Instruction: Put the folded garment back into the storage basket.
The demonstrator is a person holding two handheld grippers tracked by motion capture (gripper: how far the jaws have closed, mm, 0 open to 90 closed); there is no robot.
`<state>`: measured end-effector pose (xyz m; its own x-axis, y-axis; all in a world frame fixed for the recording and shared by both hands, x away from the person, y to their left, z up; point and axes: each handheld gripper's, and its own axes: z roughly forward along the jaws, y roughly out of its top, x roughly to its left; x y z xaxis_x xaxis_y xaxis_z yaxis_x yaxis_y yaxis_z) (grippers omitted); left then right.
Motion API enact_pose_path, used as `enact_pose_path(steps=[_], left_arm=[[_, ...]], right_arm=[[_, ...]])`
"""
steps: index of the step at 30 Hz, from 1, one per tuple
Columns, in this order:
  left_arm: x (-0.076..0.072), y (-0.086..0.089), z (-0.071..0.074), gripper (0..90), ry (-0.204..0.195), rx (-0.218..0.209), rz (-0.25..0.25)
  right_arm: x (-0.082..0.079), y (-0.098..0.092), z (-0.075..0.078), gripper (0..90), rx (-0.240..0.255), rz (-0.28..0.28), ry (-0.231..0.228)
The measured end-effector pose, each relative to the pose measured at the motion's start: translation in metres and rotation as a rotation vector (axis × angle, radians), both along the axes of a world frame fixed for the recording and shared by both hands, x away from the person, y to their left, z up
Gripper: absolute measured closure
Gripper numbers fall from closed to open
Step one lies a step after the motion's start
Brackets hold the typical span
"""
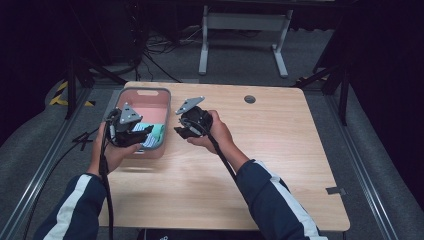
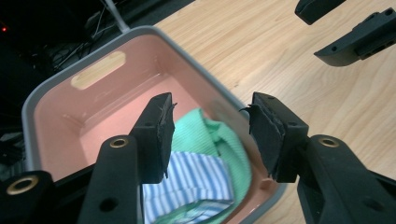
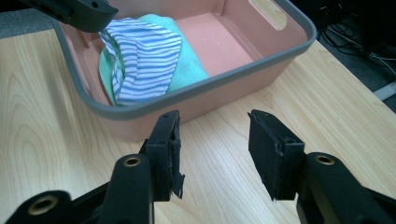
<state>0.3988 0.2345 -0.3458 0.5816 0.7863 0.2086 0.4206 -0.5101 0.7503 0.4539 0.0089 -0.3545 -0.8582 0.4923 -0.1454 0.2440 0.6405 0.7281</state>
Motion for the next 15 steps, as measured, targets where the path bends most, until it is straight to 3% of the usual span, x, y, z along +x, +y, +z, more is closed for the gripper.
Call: enact_pose_path(steps=[15], left_arm=[[-0.015,-0.035,-0.004,45.1,-0.011,-0.015,-0.099]], right_arm=[[-0.018,-0.052,-0.002,51.3,-0.043,-0.031,-0.010]])
